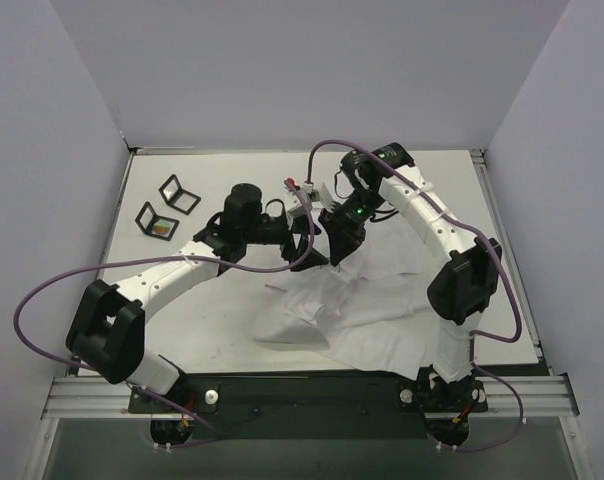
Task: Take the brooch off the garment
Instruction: Open the brooch over the flattened clothing.
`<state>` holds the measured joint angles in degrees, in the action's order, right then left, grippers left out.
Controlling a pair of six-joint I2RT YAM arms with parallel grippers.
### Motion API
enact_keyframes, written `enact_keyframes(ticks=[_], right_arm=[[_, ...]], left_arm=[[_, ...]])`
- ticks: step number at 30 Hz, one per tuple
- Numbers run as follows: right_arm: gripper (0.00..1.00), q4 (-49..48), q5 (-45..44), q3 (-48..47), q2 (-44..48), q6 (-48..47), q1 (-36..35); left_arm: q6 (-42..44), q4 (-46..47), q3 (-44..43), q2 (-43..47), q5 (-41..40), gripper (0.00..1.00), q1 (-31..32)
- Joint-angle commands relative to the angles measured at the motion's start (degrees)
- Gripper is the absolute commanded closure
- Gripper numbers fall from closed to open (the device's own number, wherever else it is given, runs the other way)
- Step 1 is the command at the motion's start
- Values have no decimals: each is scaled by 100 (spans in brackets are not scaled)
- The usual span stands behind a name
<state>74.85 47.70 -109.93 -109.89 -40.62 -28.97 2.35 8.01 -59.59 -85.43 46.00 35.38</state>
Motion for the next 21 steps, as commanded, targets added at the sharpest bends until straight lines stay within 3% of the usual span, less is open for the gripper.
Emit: enact_keyframes(ticks=[1, 10, 21], right_arm=[[100, 496, -59, -450, 151, 186, -3], [100, 355, -121, -503, 249, 248, 14], [100, 311, -24, -442, 275, 274, 23]], left_arm=[[-513, 551, -53, -35, 540, 3, -416], [-999, 1167, 141, 26, 1288, 3, -479], [-762, 781, -17, -211, 1359, 3, -268]])
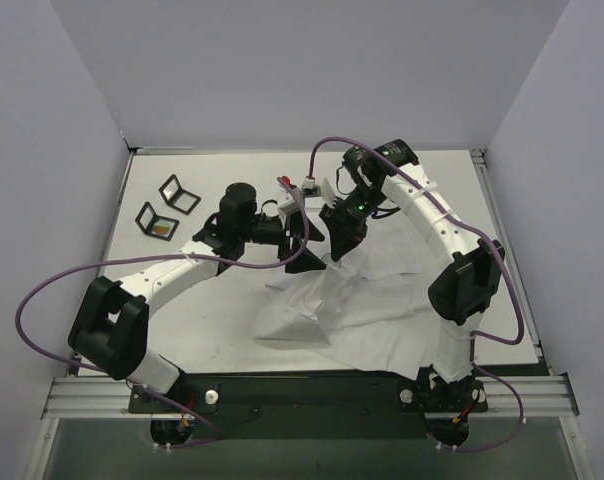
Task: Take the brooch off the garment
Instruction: Open the brooch over the flattened clothing.
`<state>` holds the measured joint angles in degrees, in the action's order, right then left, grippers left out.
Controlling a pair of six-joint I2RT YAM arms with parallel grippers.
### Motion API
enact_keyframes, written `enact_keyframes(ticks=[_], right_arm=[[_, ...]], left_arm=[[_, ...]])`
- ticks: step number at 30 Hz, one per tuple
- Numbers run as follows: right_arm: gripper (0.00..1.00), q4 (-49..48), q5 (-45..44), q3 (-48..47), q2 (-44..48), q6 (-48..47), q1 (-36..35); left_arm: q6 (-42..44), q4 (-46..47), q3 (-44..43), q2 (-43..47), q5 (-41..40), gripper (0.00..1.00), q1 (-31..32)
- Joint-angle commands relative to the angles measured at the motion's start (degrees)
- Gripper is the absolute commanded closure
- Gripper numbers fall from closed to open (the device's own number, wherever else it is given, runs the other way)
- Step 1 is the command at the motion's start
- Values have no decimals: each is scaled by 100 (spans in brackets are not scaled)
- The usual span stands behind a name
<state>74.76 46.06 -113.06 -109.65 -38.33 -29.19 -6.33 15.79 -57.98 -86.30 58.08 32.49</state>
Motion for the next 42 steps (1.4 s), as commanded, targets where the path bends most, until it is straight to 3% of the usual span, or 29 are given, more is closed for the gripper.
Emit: enact_keyframes(ticks=[1, 9, 18, 26, 32, 42], right_arm=[[100, 320, 140, -129, 294, 53, 45], [100, 293, 192, -129, 383, 53, 36], [100, 91, 289, -76, 444, 124, 133], [100, 47, 368, -147, 435, 150, 133], [100, 21, 430, -217, 409, 176, 124], [100, 3, 491, -296, 339, 194, 71]], left_arm=[[97, 12, -179, -150, 151, 3, 29], [62, 3, -214, -282, 238, 2, 152], [-597, 776, -47, -308, 476, 7, 161], [-765, 996, -38, -440, 537, 18, 161], [-782, 987, -56, -493, 537, 21, 161], [-800, 978, -91, -554, 572, 40, 161]])
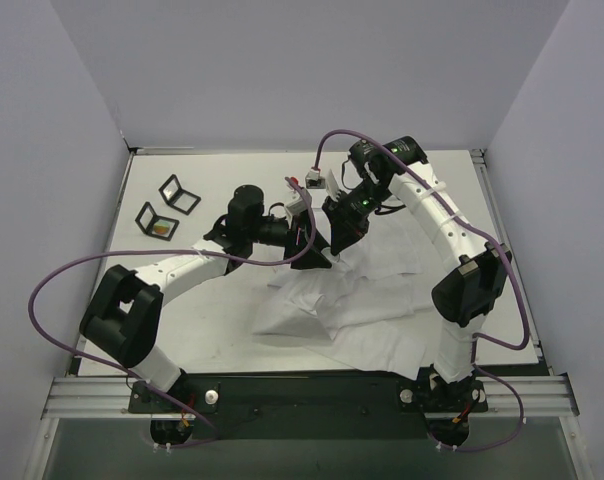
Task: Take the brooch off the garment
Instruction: Open the brooch over the flattened clothing.
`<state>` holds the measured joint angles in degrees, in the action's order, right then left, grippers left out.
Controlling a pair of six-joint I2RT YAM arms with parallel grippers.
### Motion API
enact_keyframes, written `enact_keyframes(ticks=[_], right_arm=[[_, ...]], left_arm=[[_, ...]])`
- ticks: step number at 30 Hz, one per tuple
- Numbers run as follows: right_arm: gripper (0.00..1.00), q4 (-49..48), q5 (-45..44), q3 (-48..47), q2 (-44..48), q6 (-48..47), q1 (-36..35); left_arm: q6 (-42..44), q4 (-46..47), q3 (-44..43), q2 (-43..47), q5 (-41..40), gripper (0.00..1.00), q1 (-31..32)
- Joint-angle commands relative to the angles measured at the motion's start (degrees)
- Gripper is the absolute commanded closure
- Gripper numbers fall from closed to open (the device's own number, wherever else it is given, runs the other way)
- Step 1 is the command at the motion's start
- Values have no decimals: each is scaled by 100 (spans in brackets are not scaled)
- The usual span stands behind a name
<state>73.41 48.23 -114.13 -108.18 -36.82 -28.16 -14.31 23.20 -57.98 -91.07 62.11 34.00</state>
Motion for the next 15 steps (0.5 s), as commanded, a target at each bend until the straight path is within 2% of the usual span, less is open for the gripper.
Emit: enact_keyframes(ticks=[1, 15], right_arm=[[100, 139, 266, -198, 192, 43, -40], [100, 130, 266, -101, 227, 26, -58]], left_arm=[[-11, 238, -91, -87, 162, 42, 10], [-11, 255, -82, -60, 109, 62, 10]])
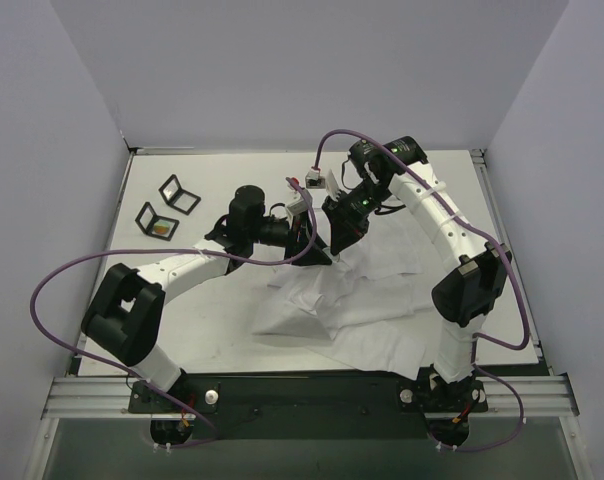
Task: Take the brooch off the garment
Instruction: Open the brooch over the flattened clothing.
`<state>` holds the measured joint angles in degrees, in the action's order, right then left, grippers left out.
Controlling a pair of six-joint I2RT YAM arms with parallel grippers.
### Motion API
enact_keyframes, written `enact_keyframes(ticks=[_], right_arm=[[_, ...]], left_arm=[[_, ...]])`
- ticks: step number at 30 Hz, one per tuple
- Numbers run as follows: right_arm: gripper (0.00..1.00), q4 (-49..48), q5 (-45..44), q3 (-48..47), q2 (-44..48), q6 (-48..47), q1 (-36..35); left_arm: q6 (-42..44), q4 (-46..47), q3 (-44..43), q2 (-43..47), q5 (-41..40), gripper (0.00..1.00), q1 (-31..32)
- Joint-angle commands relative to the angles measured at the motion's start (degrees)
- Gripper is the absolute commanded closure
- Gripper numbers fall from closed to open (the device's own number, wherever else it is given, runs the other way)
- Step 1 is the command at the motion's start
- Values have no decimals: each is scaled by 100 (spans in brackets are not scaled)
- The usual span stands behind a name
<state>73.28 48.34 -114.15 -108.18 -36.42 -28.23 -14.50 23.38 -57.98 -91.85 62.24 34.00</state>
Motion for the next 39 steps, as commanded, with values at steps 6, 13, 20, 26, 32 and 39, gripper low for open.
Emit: enact_keyframes(ticks=[6, 13, 20, 26, 32, 39], right_arm=[[100, 152, 264, -37, 227, -40, -60], [100, 152, 238, 51, 254, -75, -95], [100, 143, 185, 86, 254, -84, -139], [100, 143, 167, 51, 280, -75, -148], [100, 126, 141, 33, 341, -75, -148], [100, 126, 202, 15, 377, -75, -78]], left_arm=[[9, 238, -65, 27, 69, 68, 2], [9, 238, -56, 36, 25, 78, -7], [-18, 264, -47, 45, 8, 87, -25], [-18, 273, -47, 54, 8, 88, -34], [-18, 273, -47, 36, 34, 92, -34], [-35, 273, -65, 18, 87, 80, -34]])
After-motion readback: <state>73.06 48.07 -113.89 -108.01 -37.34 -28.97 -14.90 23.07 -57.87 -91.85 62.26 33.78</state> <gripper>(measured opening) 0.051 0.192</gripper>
